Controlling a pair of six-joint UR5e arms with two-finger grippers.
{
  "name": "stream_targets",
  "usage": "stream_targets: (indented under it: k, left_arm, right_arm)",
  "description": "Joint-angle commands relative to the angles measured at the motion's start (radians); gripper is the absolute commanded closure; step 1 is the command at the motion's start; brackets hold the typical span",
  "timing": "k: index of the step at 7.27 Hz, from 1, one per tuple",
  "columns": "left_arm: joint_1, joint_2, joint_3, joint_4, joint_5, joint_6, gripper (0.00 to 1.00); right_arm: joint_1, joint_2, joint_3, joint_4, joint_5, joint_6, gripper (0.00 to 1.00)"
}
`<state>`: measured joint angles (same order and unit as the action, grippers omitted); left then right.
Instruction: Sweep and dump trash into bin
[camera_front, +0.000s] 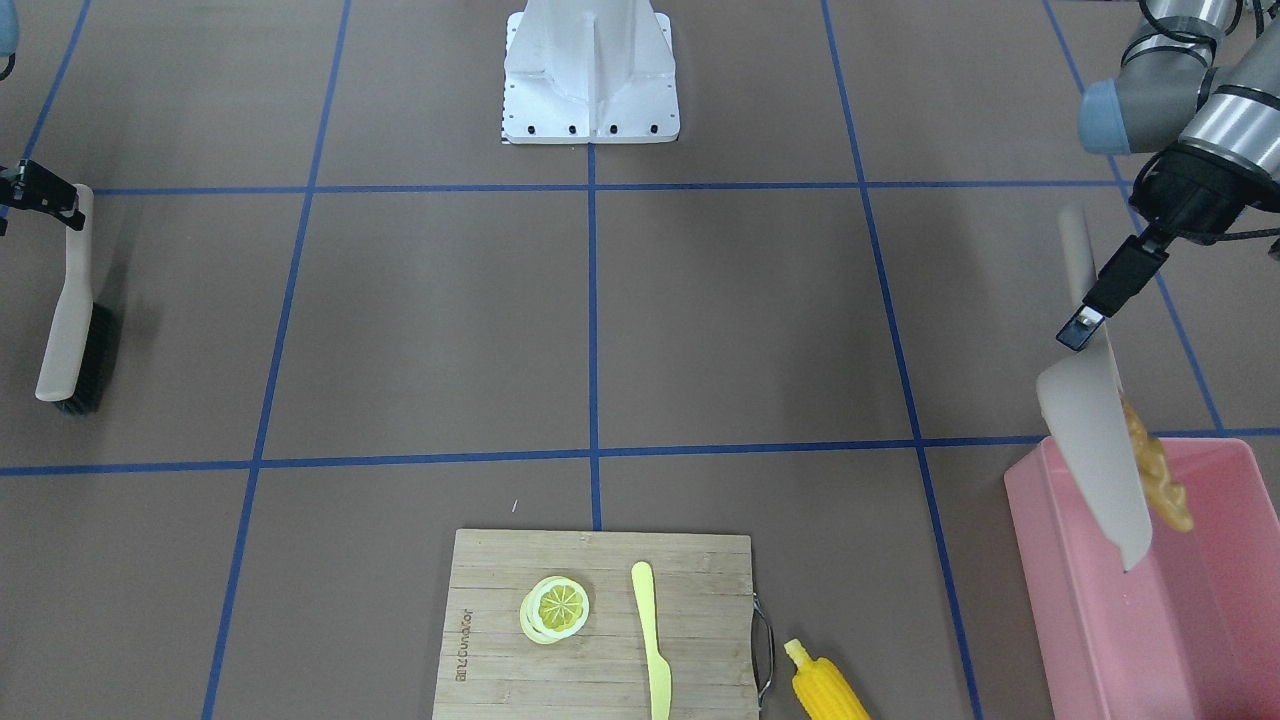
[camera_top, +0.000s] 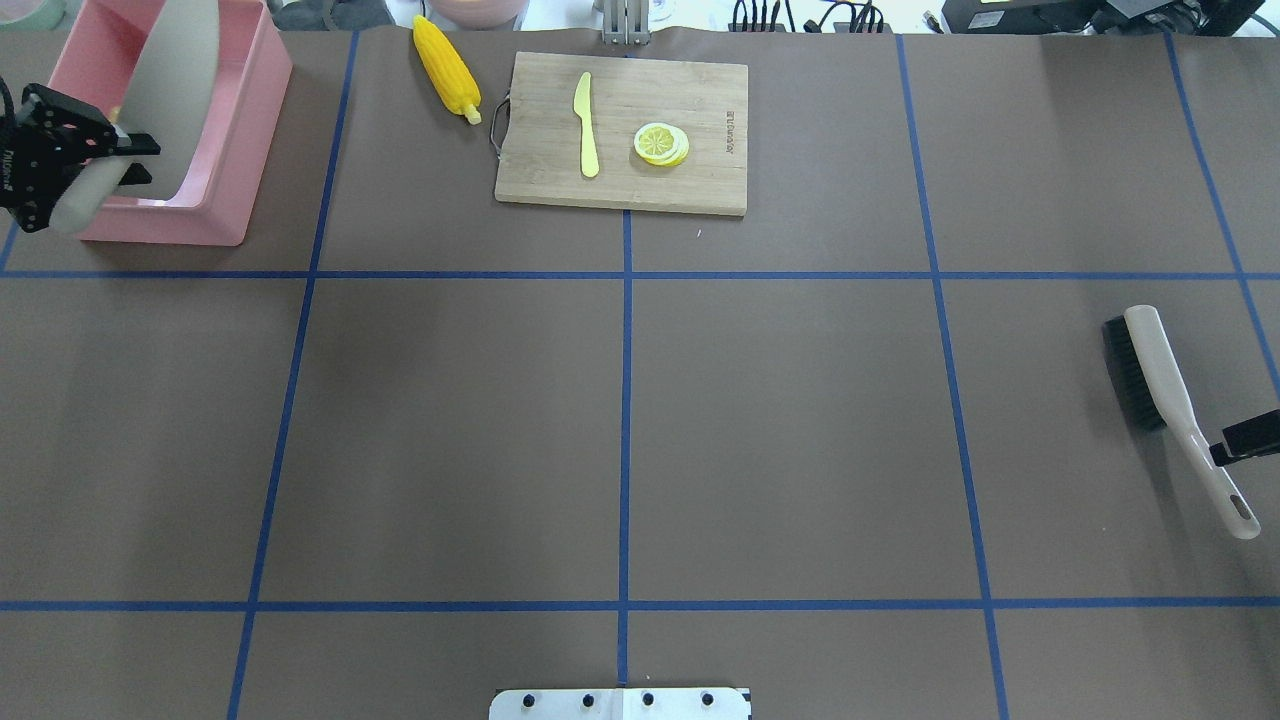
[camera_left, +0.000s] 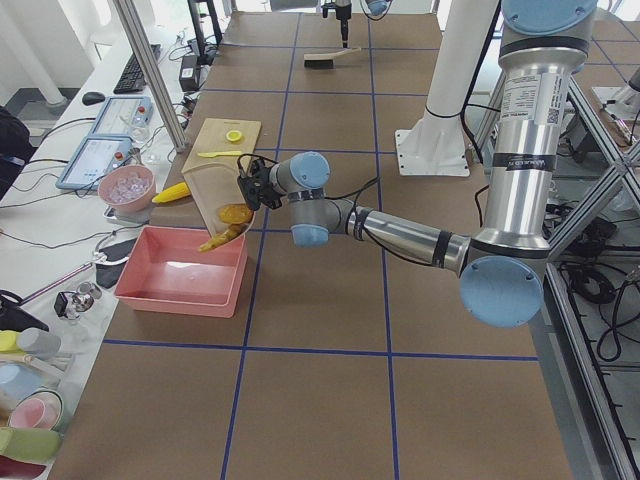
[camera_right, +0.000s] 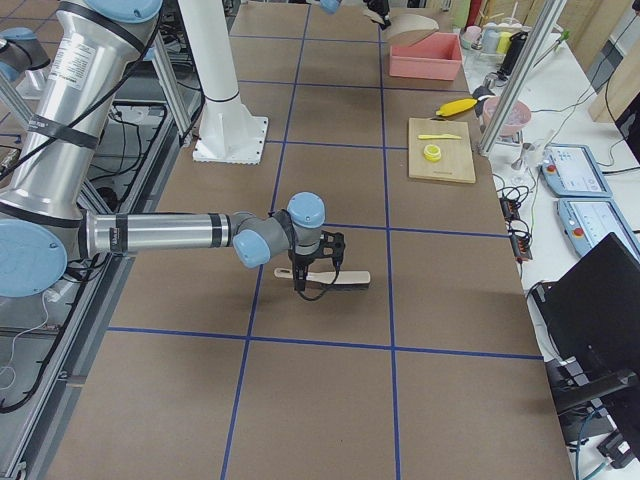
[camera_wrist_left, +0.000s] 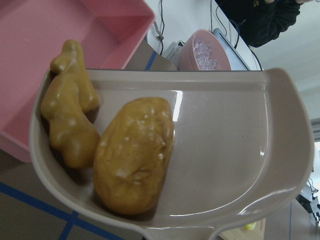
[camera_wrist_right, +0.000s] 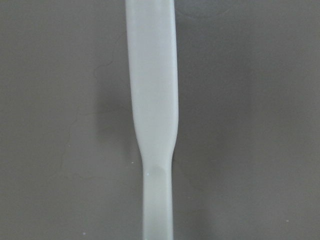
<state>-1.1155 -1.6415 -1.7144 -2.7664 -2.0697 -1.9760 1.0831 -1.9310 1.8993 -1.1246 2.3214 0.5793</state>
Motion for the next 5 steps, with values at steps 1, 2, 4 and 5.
stream_targets:
  k: [1, 2, 4, 5]
  left_arm:
    - [-0.041, -0.014, 0.001, -0.005, -0.030, -0.284, 1.00]
    - [-0.041, -0.015, 0.001, -0.005, -0.030, -0.300, 1.00]
    - [-0.040, -0.041, -0.001, -0.072, -0.029, -0.267, 1.00]
    - [-0.033, -0.059, -0.007, -0.117, -0.042, -0.088, 1.00]
  right_arm:
    - [0.120, -0.009, -0.017, -0.047, 0.004, -0.216, 0.01]
    - [0.202, -0.010, -0.016, -0.113, 0.007, -0.337, 0.01]
    - [0.312, 0.006, -0.014, -0.248, 0.007, -0.508, 0.01]
    - [0.334, 0.004, -0.016, -0.262, 0.007, -0.542, 0.01]
